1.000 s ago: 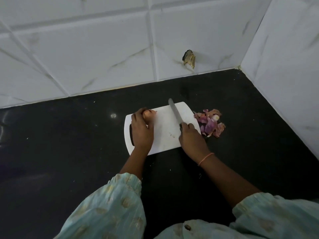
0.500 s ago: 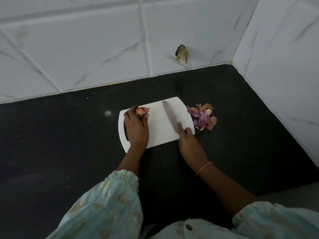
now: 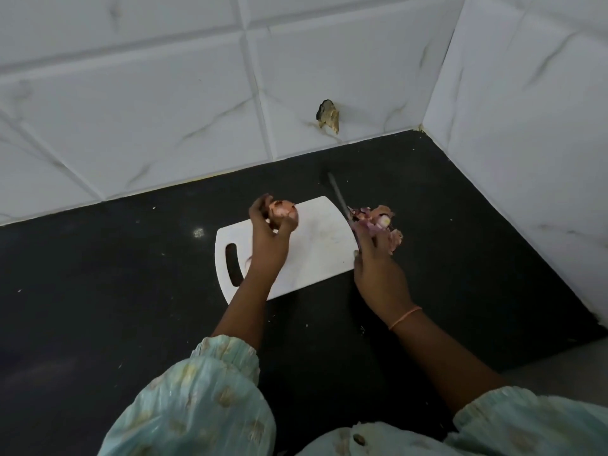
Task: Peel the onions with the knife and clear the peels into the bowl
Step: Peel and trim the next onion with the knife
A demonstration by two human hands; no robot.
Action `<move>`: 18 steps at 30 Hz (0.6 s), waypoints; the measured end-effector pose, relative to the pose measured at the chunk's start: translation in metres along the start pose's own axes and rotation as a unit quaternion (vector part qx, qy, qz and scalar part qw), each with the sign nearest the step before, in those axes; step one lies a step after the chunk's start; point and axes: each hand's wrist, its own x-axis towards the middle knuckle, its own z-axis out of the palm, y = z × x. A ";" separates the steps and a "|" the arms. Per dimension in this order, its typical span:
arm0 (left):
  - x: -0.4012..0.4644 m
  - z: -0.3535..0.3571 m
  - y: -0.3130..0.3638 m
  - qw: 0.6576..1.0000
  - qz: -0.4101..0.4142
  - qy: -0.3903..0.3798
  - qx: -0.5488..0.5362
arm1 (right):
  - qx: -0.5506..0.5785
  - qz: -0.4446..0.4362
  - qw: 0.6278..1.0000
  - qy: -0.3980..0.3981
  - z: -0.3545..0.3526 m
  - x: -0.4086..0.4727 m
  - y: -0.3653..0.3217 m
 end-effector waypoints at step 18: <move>0.008 0.045 0.024 0.923 -0.213 -0.219 -0.234 | 0.274 -0.039 0.959 -0.068 -0.016 0.064 -0.033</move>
